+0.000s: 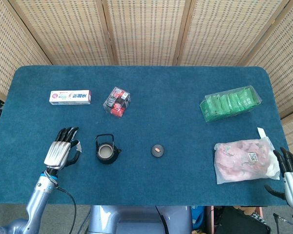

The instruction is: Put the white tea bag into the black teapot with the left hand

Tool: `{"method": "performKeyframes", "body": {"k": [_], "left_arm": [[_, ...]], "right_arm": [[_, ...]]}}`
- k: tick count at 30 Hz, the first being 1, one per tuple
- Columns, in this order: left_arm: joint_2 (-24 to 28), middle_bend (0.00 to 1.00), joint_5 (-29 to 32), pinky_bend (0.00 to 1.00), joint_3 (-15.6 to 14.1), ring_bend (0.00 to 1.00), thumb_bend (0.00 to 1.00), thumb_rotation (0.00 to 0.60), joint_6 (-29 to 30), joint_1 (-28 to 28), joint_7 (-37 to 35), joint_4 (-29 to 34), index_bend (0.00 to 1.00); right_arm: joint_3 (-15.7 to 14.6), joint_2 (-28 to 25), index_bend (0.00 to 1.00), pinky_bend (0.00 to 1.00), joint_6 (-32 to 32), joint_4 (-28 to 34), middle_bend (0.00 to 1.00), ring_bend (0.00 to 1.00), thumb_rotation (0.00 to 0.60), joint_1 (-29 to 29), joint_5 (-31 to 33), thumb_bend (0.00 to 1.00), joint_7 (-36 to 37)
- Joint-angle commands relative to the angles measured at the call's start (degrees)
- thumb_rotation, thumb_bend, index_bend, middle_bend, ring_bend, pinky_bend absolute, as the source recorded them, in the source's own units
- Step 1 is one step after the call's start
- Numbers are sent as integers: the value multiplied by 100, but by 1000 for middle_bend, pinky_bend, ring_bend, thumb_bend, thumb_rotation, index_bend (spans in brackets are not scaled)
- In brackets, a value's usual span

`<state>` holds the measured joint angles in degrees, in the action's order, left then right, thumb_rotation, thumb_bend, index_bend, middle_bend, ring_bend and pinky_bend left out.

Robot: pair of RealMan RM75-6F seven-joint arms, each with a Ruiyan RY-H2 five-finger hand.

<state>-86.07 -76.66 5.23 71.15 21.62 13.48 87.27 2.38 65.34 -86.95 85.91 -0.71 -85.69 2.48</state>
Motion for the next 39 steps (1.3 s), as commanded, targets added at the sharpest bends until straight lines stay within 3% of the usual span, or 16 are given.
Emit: {"method": "performKeyframes", "body": {"k": [1,18,39], "left_arm": [[113,98,-139,0,11,0,492,600,132,-32,-53,163,619],[751,101,-792,0,98,0,493,600,681,-107,-350,1004,626],[961,102,-1103,0,226,0,493,600,381,277,-369,1607,626]], "right_arm": [[-3,1,0,0,-6,-3,0,0,600,-4,-3,62,2],[-23,12,0,0,-56,-14,0,0,600,-38,-38,62,40],[-35,43,0,0,3,-53,0,0,600,-35,-14,61,76]]}}
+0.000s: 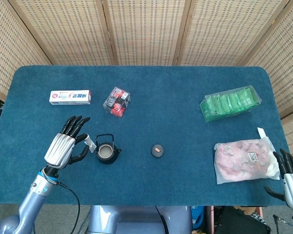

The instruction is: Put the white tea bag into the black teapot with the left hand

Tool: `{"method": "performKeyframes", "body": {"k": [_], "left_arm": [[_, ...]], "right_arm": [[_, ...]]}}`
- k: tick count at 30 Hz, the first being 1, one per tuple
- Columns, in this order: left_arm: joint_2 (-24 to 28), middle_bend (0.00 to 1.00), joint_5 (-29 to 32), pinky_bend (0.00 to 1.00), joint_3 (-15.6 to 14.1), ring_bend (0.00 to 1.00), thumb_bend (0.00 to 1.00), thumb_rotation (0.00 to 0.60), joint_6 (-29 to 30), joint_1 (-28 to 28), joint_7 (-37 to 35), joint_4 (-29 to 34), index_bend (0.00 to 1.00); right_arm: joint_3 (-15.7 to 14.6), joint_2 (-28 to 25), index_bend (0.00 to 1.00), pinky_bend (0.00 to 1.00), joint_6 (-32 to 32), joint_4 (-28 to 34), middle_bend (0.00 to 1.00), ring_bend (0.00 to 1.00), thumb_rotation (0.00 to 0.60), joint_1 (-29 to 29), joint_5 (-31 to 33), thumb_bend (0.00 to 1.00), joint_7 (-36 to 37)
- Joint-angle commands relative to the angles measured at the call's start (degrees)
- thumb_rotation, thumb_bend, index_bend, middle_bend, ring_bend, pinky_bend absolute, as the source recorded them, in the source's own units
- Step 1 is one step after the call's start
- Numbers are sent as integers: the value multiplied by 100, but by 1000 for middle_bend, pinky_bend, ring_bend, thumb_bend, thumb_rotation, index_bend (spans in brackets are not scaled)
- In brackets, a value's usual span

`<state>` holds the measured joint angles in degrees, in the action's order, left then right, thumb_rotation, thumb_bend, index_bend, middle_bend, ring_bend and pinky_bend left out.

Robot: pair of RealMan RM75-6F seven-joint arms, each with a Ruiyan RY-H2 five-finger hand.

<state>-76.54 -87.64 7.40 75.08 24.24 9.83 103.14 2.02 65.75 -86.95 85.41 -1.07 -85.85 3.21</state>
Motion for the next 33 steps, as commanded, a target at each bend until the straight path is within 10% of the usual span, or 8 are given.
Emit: {"method": "performKeyframes", "body": {"k": [1,33], "left_arm": [[14,101,-4,0,15,0,493,600,-22,28,-7,35,626],[-50,102,382,0,63,0,493,600,-324,269,219,45,626]], "right_arm": [[1,4,0,0,7,-4,0,0,600,1,5,61,5],[-3,34,0,0,82,-109,0,0,600,-5,64,61,120]]}}
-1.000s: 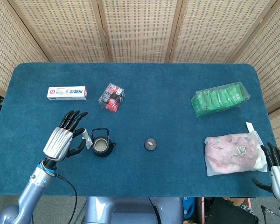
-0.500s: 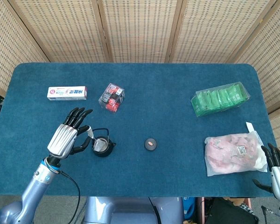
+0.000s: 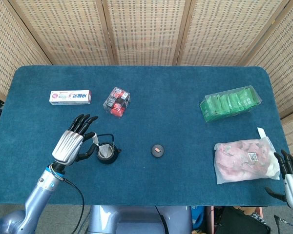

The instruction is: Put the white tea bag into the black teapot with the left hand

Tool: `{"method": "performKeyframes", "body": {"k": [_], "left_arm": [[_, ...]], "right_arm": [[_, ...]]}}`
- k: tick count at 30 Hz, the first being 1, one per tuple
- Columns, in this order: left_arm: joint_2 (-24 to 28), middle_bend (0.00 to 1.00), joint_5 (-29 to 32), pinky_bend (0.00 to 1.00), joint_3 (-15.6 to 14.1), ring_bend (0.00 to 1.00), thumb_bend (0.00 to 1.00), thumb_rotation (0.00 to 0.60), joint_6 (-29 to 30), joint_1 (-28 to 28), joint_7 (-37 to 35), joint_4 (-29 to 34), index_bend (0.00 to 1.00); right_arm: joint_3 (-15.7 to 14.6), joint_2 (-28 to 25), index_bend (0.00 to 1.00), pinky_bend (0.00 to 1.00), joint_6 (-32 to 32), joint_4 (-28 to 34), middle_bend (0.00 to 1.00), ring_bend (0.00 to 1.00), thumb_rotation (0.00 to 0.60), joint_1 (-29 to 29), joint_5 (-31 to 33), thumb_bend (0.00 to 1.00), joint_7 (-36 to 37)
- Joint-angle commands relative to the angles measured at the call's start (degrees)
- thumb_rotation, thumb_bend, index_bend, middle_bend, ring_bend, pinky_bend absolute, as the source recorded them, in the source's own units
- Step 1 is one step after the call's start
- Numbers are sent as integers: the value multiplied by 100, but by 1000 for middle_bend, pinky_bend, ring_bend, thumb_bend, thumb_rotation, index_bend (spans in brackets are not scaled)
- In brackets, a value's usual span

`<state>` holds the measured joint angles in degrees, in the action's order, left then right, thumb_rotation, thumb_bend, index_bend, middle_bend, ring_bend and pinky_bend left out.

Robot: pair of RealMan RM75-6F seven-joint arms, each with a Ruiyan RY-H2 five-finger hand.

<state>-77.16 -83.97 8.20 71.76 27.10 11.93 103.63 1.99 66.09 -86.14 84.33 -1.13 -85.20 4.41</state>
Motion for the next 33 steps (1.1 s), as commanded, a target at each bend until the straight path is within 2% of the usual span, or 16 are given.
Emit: {"method": "performKeyframes", "body": {"k": [1,10,17,33], "left_arm": [[20,102,21,0,-28,0,493,600,16,-28,11,-6,626],[62,98,67,0,-228,0,492,600,41,-148,241,-114,626],[3,50,43,0,-398,0,493,600,218,-322,511,-277,624],[-35,0,318,0,-709,0,493,600,255,-675,804,-492,554]], "right_arm": [[0,-1,0,0,4,0,0,0,600,2,-1,61,-2],[1,-12,0,0,2,27,0,0,600,6,-9,61,-27],[7,-27,0,0,13,62,0,0,600,21,-15,62,-53],[13,-34,0,0,25,89,0,0,600,31,-6,62,-70]]}}
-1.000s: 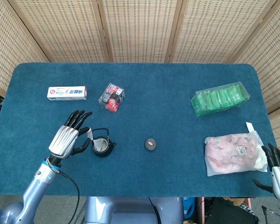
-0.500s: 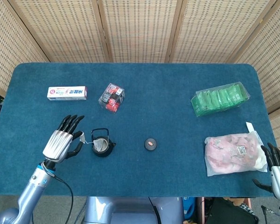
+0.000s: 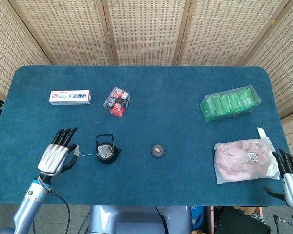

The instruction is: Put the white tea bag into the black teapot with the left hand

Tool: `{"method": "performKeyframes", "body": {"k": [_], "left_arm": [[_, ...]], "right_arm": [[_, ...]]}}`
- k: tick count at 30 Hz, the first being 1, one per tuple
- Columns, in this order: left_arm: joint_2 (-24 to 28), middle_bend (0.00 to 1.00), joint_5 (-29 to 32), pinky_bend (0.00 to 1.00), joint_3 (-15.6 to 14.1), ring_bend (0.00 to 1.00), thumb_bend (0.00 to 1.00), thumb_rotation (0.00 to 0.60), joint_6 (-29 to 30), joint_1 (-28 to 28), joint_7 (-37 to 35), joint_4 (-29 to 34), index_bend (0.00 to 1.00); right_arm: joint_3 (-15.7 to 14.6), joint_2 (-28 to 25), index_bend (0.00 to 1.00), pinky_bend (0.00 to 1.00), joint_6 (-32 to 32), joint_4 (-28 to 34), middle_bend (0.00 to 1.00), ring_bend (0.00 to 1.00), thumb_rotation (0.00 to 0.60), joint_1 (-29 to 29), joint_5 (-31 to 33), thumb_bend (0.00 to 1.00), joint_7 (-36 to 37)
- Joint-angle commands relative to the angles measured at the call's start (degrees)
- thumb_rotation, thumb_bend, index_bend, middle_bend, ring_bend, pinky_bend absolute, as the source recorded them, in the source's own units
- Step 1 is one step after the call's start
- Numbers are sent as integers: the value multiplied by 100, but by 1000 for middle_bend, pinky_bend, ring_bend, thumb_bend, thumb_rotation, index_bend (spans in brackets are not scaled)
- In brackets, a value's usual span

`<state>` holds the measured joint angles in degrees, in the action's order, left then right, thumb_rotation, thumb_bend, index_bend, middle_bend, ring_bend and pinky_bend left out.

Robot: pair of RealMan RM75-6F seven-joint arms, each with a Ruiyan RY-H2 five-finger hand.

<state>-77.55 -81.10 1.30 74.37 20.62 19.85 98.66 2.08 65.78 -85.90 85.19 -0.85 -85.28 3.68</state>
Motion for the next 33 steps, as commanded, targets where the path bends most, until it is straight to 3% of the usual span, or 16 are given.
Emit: {"method": "performKeyframes", "body": {"k": [1,9,21,26,33], "left_arm": [[5,0,50,0,-32,0,493,600,-8,-45,26,2,544],[73,0,220,0,-103,0,455,600,-168,-80,225,81,349],[364,0,304,0,-201,0,422,600,-234,-137,521,409,329],[520,0,464,0,-262,0,314,600,-324,-151,821,649,163],[571,0,510,0,-265,0,307,600,-351,-161,859,733,96]], "right_arm": [[8,-10,0,0,9,8,0,0,600,8,6,62,8],[-3,4,0,0,14,-17,0,0,600,5,4,62,20],[5,4,0,0,8,-20,0,0,600,5,10,62,25],[3,9,0,0,27,-29,0,0,600,18,3,62,42],[-1,14,0,0,36,-43,0,0,600,15,15,62,53]]}}
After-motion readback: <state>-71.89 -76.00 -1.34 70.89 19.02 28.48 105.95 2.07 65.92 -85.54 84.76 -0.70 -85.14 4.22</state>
